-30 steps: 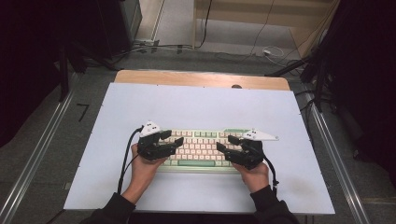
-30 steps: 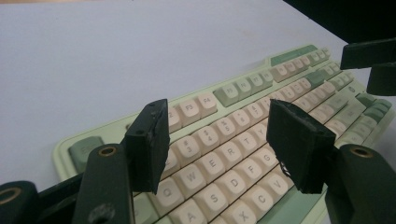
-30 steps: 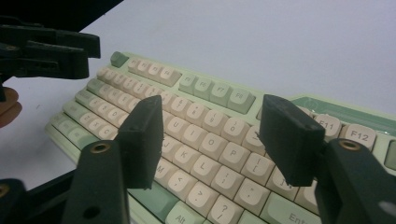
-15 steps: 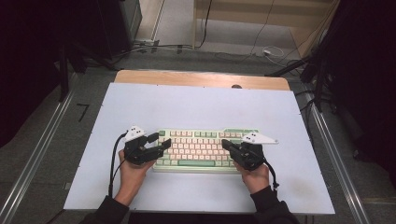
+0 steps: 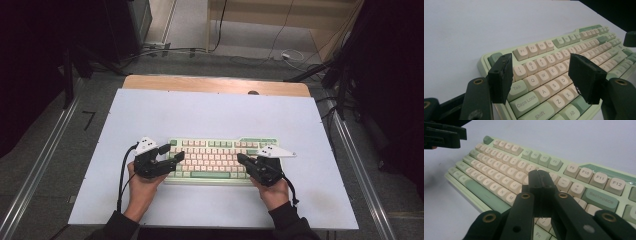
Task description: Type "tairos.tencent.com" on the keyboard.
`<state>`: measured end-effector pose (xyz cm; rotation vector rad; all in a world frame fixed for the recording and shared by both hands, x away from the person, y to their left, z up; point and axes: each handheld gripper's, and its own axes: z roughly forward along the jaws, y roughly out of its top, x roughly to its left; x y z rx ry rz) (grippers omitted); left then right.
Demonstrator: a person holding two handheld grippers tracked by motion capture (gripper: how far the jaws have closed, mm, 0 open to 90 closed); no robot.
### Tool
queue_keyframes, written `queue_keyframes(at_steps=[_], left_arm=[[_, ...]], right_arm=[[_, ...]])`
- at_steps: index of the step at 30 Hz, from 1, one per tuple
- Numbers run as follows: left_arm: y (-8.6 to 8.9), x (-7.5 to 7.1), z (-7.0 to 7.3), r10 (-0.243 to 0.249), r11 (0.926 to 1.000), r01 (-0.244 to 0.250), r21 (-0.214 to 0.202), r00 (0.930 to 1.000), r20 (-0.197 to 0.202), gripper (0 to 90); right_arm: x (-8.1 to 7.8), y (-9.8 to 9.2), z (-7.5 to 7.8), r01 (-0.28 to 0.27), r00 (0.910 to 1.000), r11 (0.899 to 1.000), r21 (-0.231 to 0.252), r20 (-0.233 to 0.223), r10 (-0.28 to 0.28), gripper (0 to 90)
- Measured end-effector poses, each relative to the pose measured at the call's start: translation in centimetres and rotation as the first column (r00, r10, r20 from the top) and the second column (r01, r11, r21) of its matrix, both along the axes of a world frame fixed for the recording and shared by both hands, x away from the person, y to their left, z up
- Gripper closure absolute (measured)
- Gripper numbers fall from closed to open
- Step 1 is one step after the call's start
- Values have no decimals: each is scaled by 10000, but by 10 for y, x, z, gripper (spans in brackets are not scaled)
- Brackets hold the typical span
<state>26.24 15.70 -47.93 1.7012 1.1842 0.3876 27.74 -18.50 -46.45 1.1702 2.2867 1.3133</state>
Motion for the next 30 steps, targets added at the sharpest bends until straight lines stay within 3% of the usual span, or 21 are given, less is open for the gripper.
queue_keyframes(at_steps=[16,30], left_arm=[[-4,1,-3,-105,9997,107,198,9999,-101,372],[-5,1,-3,-123,9996,126,247,9998,-131,373]], right_arm=[[4,6,-14,-261,9969,9964,-812,-766,199,875],[4,14,-21,-545,9947,9902,-1285,-932,426,875]])
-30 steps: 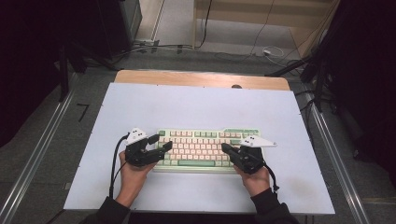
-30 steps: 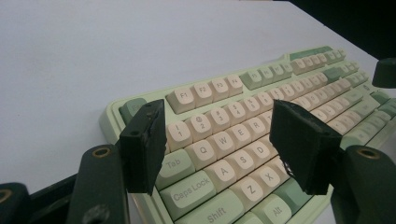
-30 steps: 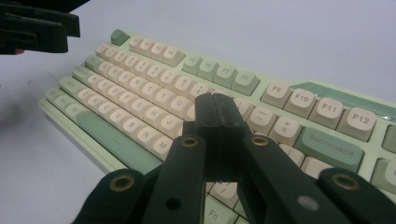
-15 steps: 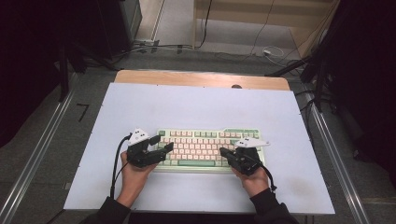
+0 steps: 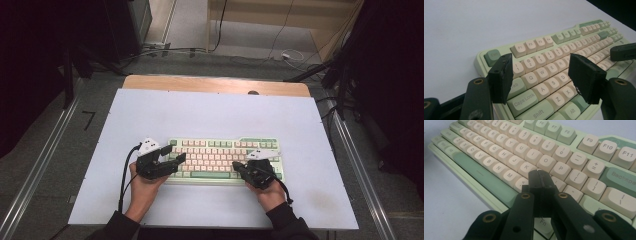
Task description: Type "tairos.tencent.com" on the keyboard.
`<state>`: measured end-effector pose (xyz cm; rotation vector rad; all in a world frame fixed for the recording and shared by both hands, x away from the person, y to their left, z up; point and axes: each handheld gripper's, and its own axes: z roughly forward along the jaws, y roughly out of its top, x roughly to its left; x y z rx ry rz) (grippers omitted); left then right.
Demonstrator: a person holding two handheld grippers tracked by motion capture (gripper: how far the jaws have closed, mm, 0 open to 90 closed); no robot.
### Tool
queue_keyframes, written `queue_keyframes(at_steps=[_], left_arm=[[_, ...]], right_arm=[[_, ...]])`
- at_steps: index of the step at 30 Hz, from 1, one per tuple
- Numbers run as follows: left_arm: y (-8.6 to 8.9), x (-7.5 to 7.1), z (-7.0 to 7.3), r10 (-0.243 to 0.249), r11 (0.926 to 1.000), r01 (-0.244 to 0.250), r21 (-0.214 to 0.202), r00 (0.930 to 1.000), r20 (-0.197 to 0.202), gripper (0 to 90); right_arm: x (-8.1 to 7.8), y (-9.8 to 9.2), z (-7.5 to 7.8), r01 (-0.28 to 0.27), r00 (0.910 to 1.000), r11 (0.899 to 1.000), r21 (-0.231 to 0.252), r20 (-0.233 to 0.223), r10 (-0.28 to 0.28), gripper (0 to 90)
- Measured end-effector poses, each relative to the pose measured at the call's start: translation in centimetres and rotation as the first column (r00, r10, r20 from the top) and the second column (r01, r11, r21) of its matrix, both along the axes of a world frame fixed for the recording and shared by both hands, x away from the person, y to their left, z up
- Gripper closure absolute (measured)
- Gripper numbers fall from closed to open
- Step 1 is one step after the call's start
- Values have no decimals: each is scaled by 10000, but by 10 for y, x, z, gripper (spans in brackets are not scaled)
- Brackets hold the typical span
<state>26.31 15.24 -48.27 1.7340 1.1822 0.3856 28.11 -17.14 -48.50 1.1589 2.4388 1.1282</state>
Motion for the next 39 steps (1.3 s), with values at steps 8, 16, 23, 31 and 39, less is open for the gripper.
queue_keyframes(at_steps=[8,16,23,31,39], left_arm=[[0,0,0,-35,10000,35,-8,10000,7,373],[0,-1,0,-32,10000,32,-10,10000,14,374],[0,-1,1,-49,10000,50,-35,10000,66,374],[-3,-1,1,-145,9999,145,1,9999,86,374],[-10,-1,-1,-487,9988,487,13,9988,68,408]], right_arm=[[0,1,-1,-57,10000,10000,-63,3,57,875],[0,1,-2,-51,10000,10000,-56,16,51,875],[1,-4,4,45,10000,9980,635,83,-51,874],[1,-17,15,647,9931,9855,1570,863,-789,467],[6,-27,17,1228,9863,9701,2095,831,-1428,256]])
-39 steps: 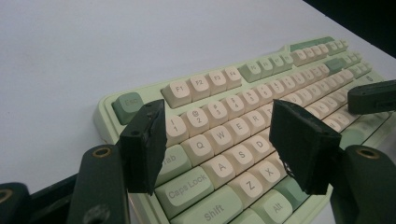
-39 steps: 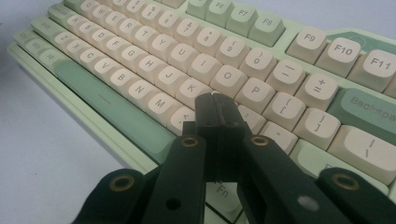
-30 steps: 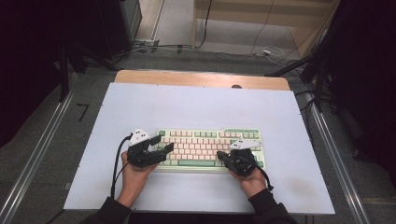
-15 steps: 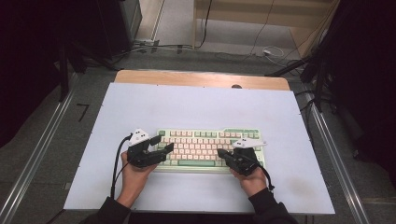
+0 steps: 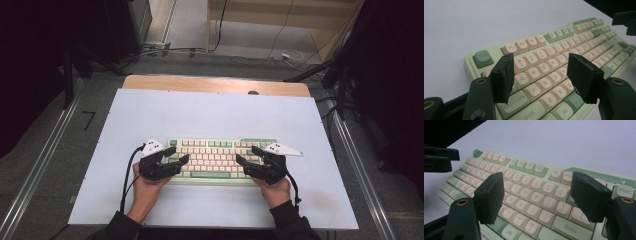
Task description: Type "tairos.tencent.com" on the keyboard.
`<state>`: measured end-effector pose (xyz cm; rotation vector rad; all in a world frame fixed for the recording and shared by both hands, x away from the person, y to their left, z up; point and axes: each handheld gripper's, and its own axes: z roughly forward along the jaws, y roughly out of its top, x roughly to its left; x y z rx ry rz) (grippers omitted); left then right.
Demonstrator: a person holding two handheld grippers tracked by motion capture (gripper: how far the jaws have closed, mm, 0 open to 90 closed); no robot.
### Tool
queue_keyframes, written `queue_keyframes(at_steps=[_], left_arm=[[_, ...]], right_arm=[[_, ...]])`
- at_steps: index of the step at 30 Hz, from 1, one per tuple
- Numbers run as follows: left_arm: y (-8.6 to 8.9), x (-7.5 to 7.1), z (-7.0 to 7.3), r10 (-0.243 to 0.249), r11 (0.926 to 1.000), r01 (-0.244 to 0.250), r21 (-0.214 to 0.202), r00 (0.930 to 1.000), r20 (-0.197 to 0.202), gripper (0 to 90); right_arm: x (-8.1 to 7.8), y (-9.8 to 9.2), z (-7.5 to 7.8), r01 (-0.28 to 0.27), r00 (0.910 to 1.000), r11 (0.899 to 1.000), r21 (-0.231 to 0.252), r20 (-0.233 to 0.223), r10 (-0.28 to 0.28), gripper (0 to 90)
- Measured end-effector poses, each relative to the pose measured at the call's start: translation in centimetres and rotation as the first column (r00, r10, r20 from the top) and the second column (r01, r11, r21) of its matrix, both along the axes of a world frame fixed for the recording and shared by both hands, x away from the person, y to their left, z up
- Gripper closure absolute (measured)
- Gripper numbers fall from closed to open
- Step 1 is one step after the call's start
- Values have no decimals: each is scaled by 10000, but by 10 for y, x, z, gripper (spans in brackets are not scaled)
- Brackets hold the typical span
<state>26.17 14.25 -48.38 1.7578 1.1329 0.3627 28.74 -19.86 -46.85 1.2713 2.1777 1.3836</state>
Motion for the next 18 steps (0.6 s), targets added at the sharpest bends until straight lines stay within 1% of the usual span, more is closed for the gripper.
queue_keyframes(at_steps=[2,6,7,9,12,14,16,18], left_arm=[[-3,0,-1,-175,9998,175,-26,9998,2,450],[-9,1,-3,-601,9981,600,-102,9982,-70,571],[-10,1,-3,-645,9978,644,-128,9979,-112,603],[-12,2,-3,-869,9961,865,-183,9960,-195,694],[-15,3,-3,-1140,9935,1139,-74,9931,-261,830],[-18,3,-4,-1316,9913,1317,13,9909,-291,900],[-22,3,-5,-1467,9889,1475,184,9885,-359,900],[-26,3,-6,-1529,9873,1543,390,9876,-364,900]], right_arm=[[0,0,0,63,10000,10000,-19,-60,-63,256],[0,2,-1,-10,9999,10000,-88,-110,9,255],[0,3,-1,-29,9999,9999,-131,-106,27,255],[0,4,-2,-50,9999,9998,-193,-141,47,255],[1,4,-2,-56,9998,9998,-186,-212,52,255],[1,4,-2,-60,9997,9998,-200,-236,55,255],[1,4,-2,-69,9997,9997,-214,-256,63,255],[1,5,-3,-113,9995,9996,-241,-282,106,255]])
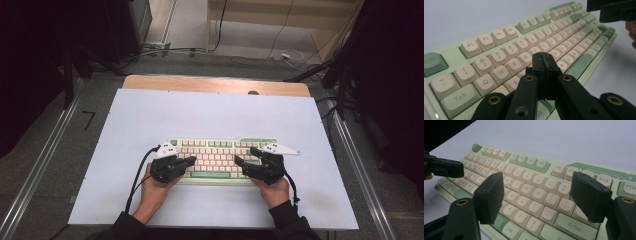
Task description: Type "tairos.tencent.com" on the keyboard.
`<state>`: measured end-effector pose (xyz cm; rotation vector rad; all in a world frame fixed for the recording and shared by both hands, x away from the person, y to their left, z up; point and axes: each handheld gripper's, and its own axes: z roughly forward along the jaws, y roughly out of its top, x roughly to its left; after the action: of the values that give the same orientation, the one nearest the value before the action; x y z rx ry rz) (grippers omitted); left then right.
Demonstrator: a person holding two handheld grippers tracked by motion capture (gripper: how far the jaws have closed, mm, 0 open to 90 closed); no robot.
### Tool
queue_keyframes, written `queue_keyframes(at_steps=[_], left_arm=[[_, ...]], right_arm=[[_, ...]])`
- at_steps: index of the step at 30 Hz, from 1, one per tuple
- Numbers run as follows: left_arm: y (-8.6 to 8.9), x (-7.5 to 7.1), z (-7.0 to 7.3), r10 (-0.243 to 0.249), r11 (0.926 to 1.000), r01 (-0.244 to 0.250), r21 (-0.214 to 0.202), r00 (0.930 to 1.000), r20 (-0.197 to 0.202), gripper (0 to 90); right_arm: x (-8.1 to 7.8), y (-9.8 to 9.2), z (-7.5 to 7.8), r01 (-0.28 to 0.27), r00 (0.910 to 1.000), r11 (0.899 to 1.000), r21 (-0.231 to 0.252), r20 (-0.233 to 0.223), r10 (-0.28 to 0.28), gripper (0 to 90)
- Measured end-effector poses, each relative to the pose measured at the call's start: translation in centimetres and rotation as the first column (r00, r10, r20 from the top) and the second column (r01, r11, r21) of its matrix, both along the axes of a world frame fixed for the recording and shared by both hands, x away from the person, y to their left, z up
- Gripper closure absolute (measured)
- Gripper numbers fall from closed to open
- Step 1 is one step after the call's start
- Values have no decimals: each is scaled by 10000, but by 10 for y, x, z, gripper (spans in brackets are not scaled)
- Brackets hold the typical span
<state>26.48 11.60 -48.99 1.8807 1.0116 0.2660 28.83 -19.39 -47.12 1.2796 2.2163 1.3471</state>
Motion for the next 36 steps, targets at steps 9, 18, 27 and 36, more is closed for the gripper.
queue_keyframes(at_steps=[9,18,27,36], left_arm=[[-10,0,-4,-329,9983,335,484,9994,-142,900],[-13,1,-6,-372,9973,391,617,9988,-317,900],[-8,0,-2,-296,9994,300,177,9993,-229,859],[13,0,6,964,9936,-932,-631,9941,504,502]], right_arm=[[0,2,-1,-65,10000,9999,-100,-30,65,255],[0,3,-2,-100,9999,9998,-167,-65,99,256],[0,3,-2,-82,9999,9997,-217,-88,80,258],[0,3,-2,-83,9999,9997,-216,-67,81,259]])
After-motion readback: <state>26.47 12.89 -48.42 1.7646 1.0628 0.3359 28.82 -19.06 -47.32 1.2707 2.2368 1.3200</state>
